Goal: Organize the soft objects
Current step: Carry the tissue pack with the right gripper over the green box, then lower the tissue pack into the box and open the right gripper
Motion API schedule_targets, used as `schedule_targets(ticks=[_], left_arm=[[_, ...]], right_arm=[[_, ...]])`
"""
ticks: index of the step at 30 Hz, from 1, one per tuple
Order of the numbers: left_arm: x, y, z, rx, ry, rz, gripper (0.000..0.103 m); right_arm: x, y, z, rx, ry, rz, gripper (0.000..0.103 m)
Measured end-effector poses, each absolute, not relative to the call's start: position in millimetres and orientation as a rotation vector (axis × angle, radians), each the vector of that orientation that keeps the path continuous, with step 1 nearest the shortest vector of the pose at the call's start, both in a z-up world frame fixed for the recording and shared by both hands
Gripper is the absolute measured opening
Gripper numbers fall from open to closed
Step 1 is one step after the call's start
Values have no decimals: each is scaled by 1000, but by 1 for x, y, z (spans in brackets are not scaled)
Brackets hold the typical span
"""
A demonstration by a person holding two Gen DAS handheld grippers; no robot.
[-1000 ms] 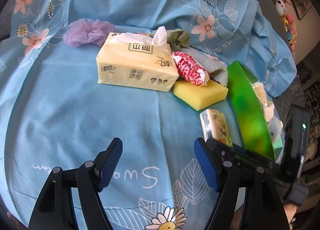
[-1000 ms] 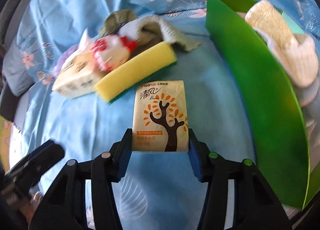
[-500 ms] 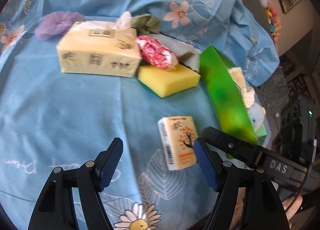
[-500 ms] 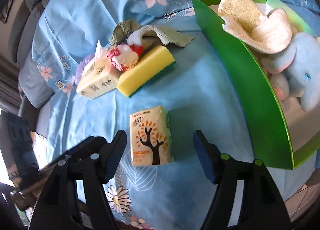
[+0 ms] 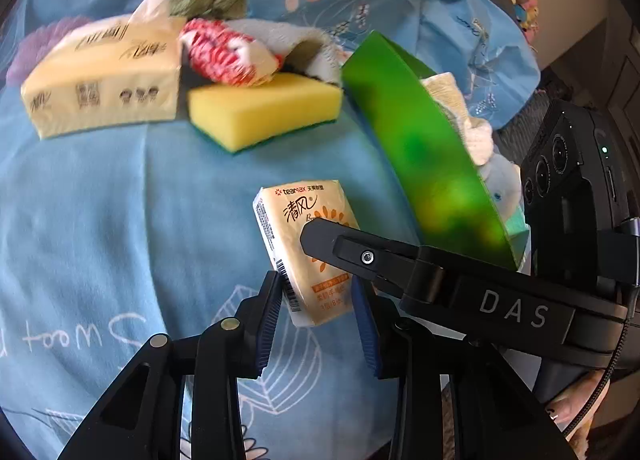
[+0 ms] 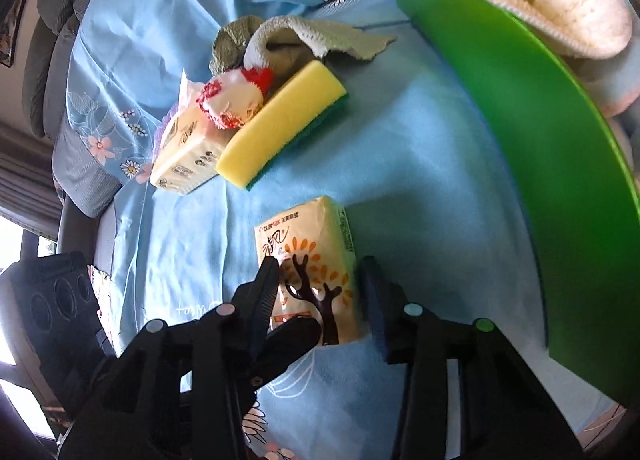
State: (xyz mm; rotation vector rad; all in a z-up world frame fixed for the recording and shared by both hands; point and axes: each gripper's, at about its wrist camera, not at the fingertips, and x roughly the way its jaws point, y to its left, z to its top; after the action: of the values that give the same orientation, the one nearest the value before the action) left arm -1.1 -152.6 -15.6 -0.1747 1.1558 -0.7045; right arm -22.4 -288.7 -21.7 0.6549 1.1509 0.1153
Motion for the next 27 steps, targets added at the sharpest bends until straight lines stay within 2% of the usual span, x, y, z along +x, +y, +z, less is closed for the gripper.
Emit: schedule_targets(ticks=[10, 16, 21, 27], left_arm=[[3, -191, 64, -104, 930, -805, 37], [19, -243, 98, -79, 868, -906, 37], [30, -285, 106, -72, 861, -977, 37], [45, -327, 93, -44, 898, -1016, 37]], right_arm=[[-29, -326, 52, 654, 912, 70, 41], [-31, -368, 87, 658, 792, -24, 41], [-33, -408, 101, 670, 729, -97, 41], [-26, -446, 89, 723, 725, -162, 41]])
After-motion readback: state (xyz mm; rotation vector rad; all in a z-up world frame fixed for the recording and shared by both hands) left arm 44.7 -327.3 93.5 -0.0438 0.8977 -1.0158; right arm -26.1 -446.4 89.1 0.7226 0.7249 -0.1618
